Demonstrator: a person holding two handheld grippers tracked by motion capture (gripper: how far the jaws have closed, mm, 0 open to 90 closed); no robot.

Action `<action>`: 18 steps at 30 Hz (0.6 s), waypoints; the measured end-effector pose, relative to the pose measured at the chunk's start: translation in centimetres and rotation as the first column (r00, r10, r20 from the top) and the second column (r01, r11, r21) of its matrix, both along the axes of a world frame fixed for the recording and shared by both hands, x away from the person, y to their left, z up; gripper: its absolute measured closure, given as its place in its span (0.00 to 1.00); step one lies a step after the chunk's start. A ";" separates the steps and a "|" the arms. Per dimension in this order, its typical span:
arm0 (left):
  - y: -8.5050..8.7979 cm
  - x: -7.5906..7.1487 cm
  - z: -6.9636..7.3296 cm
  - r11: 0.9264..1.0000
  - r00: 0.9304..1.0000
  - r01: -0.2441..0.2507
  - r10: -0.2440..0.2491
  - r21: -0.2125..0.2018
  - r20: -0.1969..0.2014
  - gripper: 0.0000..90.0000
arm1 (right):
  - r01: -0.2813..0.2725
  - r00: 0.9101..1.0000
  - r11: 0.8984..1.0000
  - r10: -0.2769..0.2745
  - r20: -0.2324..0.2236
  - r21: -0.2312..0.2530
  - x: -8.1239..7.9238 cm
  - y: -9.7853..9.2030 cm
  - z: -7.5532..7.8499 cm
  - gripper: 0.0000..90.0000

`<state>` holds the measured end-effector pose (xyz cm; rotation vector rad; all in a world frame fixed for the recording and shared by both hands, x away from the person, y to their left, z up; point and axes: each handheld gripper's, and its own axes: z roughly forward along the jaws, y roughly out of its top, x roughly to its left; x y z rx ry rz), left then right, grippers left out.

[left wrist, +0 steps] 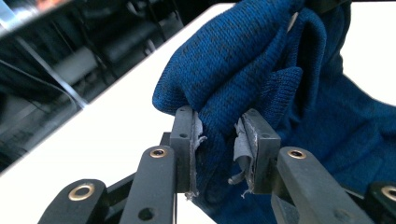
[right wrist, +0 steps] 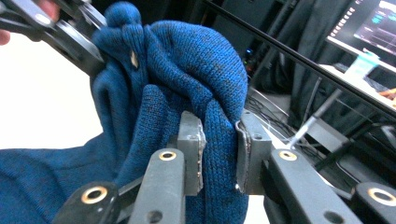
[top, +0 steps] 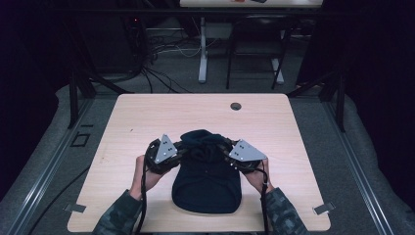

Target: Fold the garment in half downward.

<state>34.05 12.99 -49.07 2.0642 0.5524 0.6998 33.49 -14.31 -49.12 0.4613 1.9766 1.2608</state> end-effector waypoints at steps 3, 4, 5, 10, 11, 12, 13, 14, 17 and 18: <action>-0.4 0.2 -1.1 1.000 0.999 -0.004 0.005 0.018 -0.045 0.67 | -0.011 1.000 0.999 0.011 -0.007 -0.032 -0.1 0.2 -0.8 0.83; -0.5 0.3 -1.4 1.000 0.998 -0.007 0.008 0.011 -0.062 0.65 | -0.013 1.000 0.999 0.013 -0.009 -0.036 -0.1 0.2 -1.0 0.83; -0.5 0.5 -1.6 1.000 0.997 -0.007 0.008 0.003 -0.076 0.64 | -0.018 1.000 0.999 0.018 -0.018 -0.039 0.0 0.2 -1.1 0.83; 0.1 0.7 -2.2 1.000 0.996 -0.016 0.014 -0.022 -0.086 0.79 | -0.026 0.999 0.999 0.024 -0.048 -0.034 0.1 -0.1 -1.6 0.82; 0.1 0.6 -2.2 1.000 0.997 -0.015 0.014 -0.022 -0.081 0.81 | -0.034 0.997 0.999 0.031 -0.072 -0.037 0.2 -0.2 -1.6 0.81; 0.1 0.6 -2.2 1.000 0.997 -0.012 0.010 -0.019 -0.077 0.82 | -0.032 0.995 0.998 0.028 -0.091 -0.048 0.1 -0.3 -1.5 0.79; 0.0 0.4 -2.3 1.000 0.997 -0.009 0.008 -0.012 -0.071 0.83 | -0.026 0.993 0.998 0.019 -0.113 -0.060 0.1 -0.2 -1.5 0.78; -0.1 0.3 -2.3 1.000 0.998 -0.008 0.008 -0.004 -0.060 0.83 | -0.029 0.987 0.996 0.016 -0.157 -0.082 0.1 -0.2 -1.4 0.78; -0.5 -0.1 -2.4 0.999 1.000 -0.003 0.004 0.034 -0.030 0.84 | -0.017 0.972 0.995 -0.007 -0.235 -0.098 -0.2 -0.4 -1.0 0.74; -0.6 -0.3 -2.3 0.999 1.000 0.001 0.000 0.040 -0.025 0.84 | -0.015 0.970 0.995 -0.009 -0.245 -0.094 -0.5 -0.4 -1.0 0.73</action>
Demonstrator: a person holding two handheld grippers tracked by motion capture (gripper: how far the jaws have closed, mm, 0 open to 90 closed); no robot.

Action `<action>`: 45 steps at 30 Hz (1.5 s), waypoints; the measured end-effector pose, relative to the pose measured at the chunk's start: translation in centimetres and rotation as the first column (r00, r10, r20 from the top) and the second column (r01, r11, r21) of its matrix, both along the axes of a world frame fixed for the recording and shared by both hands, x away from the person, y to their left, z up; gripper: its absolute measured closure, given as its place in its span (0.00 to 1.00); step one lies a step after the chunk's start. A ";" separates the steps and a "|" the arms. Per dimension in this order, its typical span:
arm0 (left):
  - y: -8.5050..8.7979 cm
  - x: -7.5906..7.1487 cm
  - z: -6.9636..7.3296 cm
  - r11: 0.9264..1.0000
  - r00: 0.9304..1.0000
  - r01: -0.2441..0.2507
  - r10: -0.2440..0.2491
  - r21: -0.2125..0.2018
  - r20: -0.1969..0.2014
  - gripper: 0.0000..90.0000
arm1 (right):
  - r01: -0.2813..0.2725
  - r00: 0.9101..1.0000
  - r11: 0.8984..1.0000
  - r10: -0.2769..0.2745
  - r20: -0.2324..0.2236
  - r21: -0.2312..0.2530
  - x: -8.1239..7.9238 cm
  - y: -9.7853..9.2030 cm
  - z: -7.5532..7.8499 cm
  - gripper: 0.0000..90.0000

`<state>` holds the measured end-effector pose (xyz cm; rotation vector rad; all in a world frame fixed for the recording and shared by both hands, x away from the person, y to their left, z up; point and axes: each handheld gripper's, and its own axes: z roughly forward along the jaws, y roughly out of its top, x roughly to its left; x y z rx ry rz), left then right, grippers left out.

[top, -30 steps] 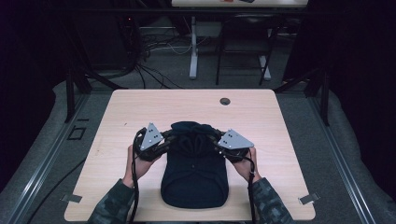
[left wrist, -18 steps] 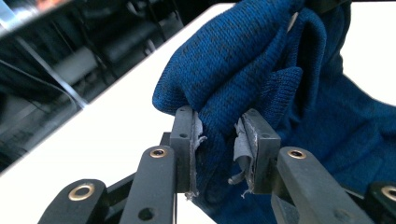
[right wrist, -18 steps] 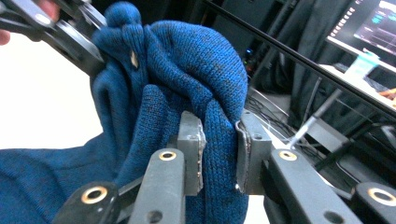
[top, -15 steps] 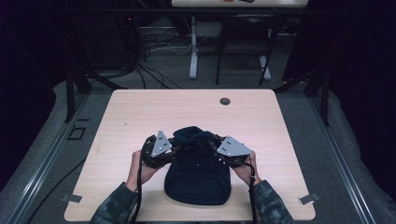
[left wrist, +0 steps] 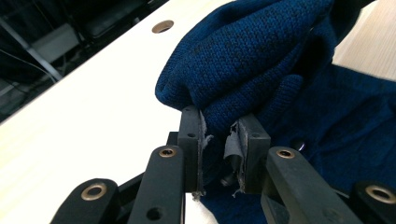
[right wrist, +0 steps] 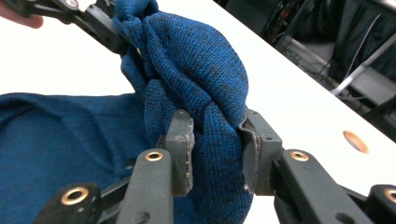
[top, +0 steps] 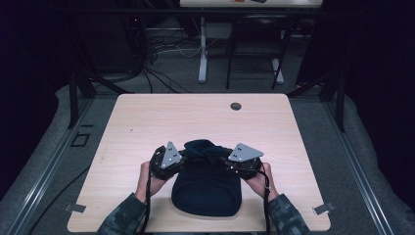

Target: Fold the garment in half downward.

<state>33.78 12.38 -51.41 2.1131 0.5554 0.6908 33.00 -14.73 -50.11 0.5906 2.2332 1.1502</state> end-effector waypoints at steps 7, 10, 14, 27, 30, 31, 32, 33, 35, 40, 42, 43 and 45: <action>-0.5 -1.1 -0.1 0.999 1.000 0.023 -0.023 0.039 0.003 0.82 | 0.018 0.993 1.000 -0.019 -0.117 -0.009 -0.8 -0.5 -0.4 0.69; -0.5 -1.7 -0.3 0.999 1.000 0.028 -0.028 0.039 -0.002 0.80 | 0.025 0.991 1.000 -0.025 -0.130 -0.001 -1.2 -0.8 -0.7 0.68; -0.4 -2.3 -0.5 0.998 0.999 0.037 -0.037 0.053 -0.006 0.81 | 0.030 0.989 0.999 -0.027 -0.145 0.015 -1.7 -0.9 -1.0 0.68; 0.3 -4.1 -1.7 0.992 0.989 0.119 -0.116 0.036 -0.086 0.79 | -0.006 0.978 1.000 0.004 -0.210 -0.012 -3.4 -1.0 -2.6 0.70; 0.5 -4.5 -2.0 0.992 0.987 0.124 -0.121 0.024 -0.103 0.79 | -0.014 0.975 1.000 0.009 -0.224 -0.020 -3.6 -1.0 -3.0 0.70; 0.5 -4.6 -2.0 0.992 0.986 0.127 -0.123 0.025 -0.109 0.78 | -0.021 0.972 1.000 0.015 -0.233 -0.021 -3.7 -1.0 -3.1 0.70; 0.5 -4.8 -2.1 0.992 0.986 0.127 -0.124 0.023 -0.110 0.78 | -0.025 0.971 0.999 0.016 -0.238 -0.035 -3.7 -1.0 -3.2 0.69; 0.4 -4.9 -2.2 0.991 0.985 0.133 -0.129 0.028 -0.115 0.78 | -0.025 0.971 0.999 0.016 -0.237 -0.037 -3.8 -1.0 -3.3 0.69; 0.4 -5.1 -2.4 0.989 0.983 0.143 -0.138 0.035 -0.121 0.78 | -0.027 0.969 0.999 0.014 -0.248 -0.047 -3.9 -1.0 -3.5 0.69; 0.3 -5.3 -2.8 0.984 0.976 0.170 -0.161 0.052 -0.145 0.76 | -0.029 0.966 0.998 0.012 -0.259 -0.060 -4.4 -1.2 -3.8 0.69; 0.2 -5.4 -2.9 0.982 0.973 0.179 -0.169 0.056 -0.156 0.76 | -0.031 0.965 0.997 0.012 -0.262 -0.071 -4.7 -1.2 -4.0 0.69; 0.2 -5.5 -3.0 0.982 0.972 0.182 -0.171 0.057 -0.159 0.76 | -0.038 0.964 0.996 0.017 -0.264 -0.076 -4.8 -1.2 -4.1 0.69; 0.2 -5.5 -3.1 0.980 0.969 0.190 -0.177 0.060 -0.173 0.75 | -0.034 0.964 0.996 0.011 -0.265 -0.082 -5.0 -1.3 -4.3 0.69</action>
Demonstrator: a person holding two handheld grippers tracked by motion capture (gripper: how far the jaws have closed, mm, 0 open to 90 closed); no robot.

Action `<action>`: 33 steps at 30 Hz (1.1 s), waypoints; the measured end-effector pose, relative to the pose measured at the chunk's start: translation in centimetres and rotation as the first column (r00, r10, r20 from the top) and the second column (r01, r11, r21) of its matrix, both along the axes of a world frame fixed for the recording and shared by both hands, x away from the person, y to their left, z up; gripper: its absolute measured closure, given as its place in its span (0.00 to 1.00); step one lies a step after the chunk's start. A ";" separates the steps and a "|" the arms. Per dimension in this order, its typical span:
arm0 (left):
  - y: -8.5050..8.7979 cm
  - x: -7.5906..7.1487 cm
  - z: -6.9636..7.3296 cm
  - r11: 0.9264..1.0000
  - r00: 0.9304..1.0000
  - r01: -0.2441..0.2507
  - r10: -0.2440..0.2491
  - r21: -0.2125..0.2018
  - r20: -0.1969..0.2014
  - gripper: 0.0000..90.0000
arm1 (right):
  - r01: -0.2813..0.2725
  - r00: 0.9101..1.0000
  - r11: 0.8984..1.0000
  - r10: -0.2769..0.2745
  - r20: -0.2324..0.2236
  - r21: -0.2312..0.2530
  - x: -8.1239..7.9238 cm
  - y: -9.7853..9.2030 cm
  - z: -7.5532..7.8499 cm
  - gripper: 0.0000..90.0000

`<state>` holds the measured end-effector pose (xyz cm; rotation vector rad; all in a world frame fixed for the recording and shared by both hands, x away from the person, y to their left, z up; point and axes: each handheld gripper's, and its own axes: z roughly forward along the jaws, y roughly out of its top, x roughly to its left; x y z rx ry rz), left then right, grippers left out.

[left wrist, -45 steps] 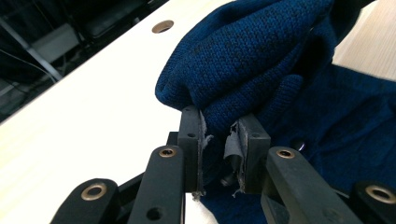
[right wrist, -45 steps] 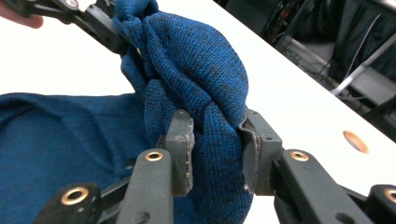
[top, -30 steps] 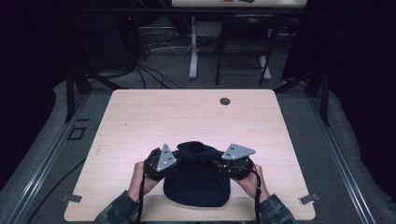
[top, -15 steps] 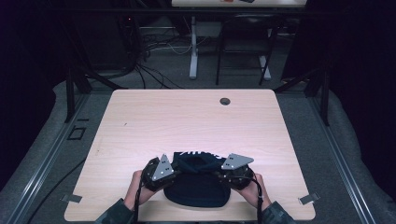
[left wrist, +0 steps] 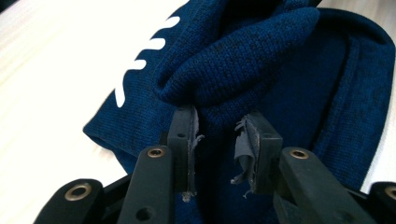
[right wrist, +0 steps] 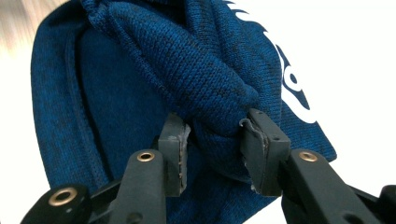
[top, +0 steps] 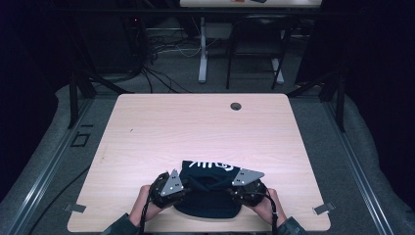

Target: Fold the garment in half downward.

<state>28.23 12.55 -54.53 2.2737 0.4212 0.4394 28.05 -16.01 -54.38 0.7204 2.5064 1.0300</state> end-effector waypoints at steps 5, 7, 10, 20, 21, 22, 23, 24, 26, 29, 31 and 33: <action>0.0 -0.2 -0.2 1.000 1.000 0.006 -0.005 0.018 -0.027 0.68 | 0.007 1.000 1.000 -0.007 -0.011 -0.001 -0.4 -0.3 -0.2 0.65; 0.1 -0.3 -0.2 1.000 0.999 0.000 0.000 0.021 -0.042 0.64 | 0.012 1.000 1.000 -0.013 -0.023 -0.006 -0.5 -0.5 -0.2 0.63; 0.4 -0.6 0.1 1.000 0.999 -0.003 0.003 0.003 -0.055 0.61 | 0.023 0.999 1.000 -0.023 -0.035 -0.009 -0.9 -1.0 -0.1 0.57; 1.8 -0.6 2.5 0.998 0.999 -0.034 0.034 -0.055 -0.006 0.58 | 0.069 0.997 0.989 -0.064 -0.043 0.127 -2.1 -3.7 1.6 0.45; 1.9 -0.5 2.7 0.997 0.999 -0.042 0.042 -0.069 0.003 0.58 | 0.082 0.996 0.984 -0.077 -0.041 0.156 -2.0 -4.1 1.8 0.45; 2.0 -0.2 3.0 0.996 0.999 -0.052 0.053 -0.078 0.012 0.57 | 0.099 0.995 0.979 -0.093 -0.043 0.177 -1.8 -4.4 2.1 0.45; 1.9 0.0 3.1 0.995 0.998 -0.062 0.064 -0.081 0.023 0.57 | 0.115 0.993 0.975 -0.108 -0.046 0.190 -1.6 -4.6 2.4 0.46; 1.8 0.4 3.1 0.994 0.997 -0.069 0.072 -0.080 0.032 0.56 | 0.133 0.991 0.972 -0.128 -0.039 0.195 -1.3 -4.7 2.6 0.46; 1.2 1.2 3.0 0.994 0.996 -0.078 0.081 -0.073 0.042 0.55 | 0.159 0.987 0.968 -0.153 -0.044 0.196 -0.6 -4.6 2.9 0.47; 0.1 2.2 2.4 0.995 0.996 -0.078 0.080 -0.059 0.030 0.53 | 0.158 0.987 0.973 -0.151 -0.052 0.169 0.4 -3.4 2.8 0.48; -0.7 2.6 1.9 0.997 0.998 -0.065 0.065 -0.045 0.010 0.52 | 0.144 0.989 0.980 -0.137 -0.060 0.135 0.9 -2.6 2.2 0.48; -1.3 2.8 1.2 0.999 0.999 -0.050 0.049 -0.022 -0.011 0.51 | 0.126 0.990 0.988 -0.120 -0.075 0.084 1.1 -1.8 1.5 0.48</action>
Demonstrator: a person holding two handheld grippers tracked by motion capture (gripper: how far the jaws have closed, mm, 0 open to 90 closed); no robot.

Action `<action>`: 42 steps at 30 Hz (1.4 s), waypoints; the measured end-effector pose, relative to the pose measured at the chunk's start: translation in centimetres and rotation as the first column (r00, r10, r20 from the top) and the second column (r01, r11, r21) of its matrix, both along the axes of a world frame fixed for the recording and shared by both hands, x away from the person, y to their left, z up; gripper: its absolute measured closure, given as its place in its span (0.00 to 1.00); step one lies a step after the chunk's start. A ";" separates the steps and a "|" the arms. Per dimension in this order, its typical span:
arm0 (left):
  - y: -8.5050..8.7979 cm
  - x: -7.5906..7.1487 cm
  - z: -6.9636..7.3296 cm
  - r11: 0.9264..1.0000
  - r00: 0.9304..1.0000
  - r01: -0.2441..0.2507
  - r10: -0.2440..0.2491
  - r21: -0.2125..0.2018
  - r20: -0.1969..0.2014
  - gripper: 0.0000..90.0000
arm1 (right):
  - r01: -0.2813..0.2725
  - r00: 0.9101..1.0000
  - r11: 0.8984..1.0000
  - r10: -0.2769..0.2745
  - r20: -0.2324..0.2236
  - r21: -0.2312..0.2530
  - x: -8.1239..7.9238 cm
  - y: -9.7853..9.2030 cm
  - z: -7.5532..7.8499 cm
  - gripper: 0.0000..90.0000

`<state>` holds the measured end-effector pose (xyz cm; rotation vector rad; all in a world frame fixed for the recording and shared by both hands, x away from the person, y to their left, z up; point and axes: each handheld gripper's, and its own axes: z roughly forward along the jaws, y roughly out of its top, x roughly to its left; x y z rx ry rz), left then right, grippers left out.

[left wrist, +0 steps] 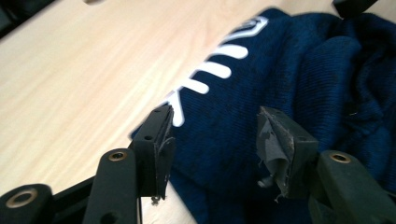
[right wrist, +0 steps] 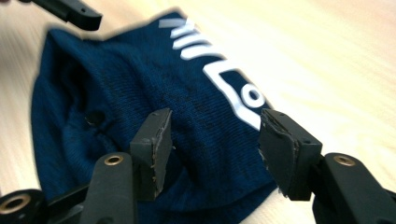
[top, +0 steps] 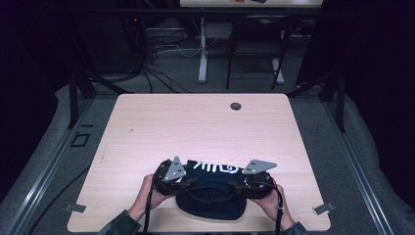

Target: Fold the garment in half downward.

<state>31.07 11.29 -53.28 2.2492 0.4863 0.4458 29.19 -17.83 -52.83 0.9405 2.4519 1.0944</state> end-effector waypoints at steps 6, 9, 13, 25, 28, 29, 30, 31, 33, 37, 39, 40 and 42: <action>-0.4 0.0 -1.5 0.998 0.999 0.016 -0.014 0.055 -0.048 0.47 | -0.023 0.999 0.999 0.021 -0.050 -0.040 0.2 0.8 -1.4 0.41; -0.3 -0.1 -1.8 0.997 0.998 0.021 -0.017 0.068 -0.057 0.44 | -0.031 0.997 0.998 0.027 -0.067 -0.054 0.0 1.0 -1.8 0.36; -0.4 -0.3 -2.3 0.996 0.998 0.027 -0.022 0.086 -0.066 0.40 | -0.053 0.996 0.996 0.046 -0.082 -0.077 -0.3 1.1 -2.4 0.31; -0.2 -0.6 -3.3 0.995 0.997 -0.022 0.030 0.101 -0.077 0.27 | -0.075 0.995 0.986 0.064 -0.081 -0.146 -0.1 1.4 -3.9 0.17; -0.2 -0.6 -3.5 0.995 0.995 -0.030 0.039 0.099 -0.088 0.27 | -0.087 0.993 0.986 0.074 -0.097 -0.141 0.5 1.4 -4.1 0.12; -0.2 -0.6 -3.5 0.995 0.995 -0.039 0.047 0.092 -0.089 0.27 | -0.089 0.992 0.986 0.076 -0.096 -0.144 0.7 1.3 -4.2 0.11; -0.2 -0.6 -3.5 0.995 0.995 -0.042 0.051 0.094 -0.090 0.26 | -0.089 0.992 0.986 0.075 -0.103 -0.140 0.9 1.2 -4.2 0.10; -0.2 -0.7 -3.6 0.995 0.994 -0.055 0.062 0.086 -0.091 0.26 | -0.090 0.992 0.987 0.076 -0.105 -0.136 1.1 1.2 -4.3 0.09; -0.2 -0.6 -3.6 0.994 0.992 -0.063 0.072 0.087 -0.107 0.26 | -0.087 0.992 0.987 0.073 -0.108 -0.135 1.4 1.1 -4.3 0.09; -0.2 -0.6 -3.6 0.993 0.988 -0.079 0.090 0.087 -0.122 0.26 | -0.086 0.992 0.987 0.072 -0.106 -0.133 2.1 1.1 -4.4 0.08; -0.3 -0.6 -3.7 0.993 0.988 -0.084 0.094 0.086 -0.122 0.26 | -0.088 0.991 0.987 0.073 -0.114 -0.133 2.5 1.0 -4.4 0.07; -0.2 -0.6 -3.7 0.993 0.988 -0.085 0.095 0.084 -0.122 0.26 | -0.085 0.990 0.988 0.069 -0.121 -0.131 2.7 1.0 -4.5 0.07; -0.2 -0.6 -3.7 0.993 0.988 -0.087 0.096 0.080 -0.120 0.25 | -0.086 0.989 0.989 0.070 -0.127 -0.124 2.9 0.9 -4.6 0.06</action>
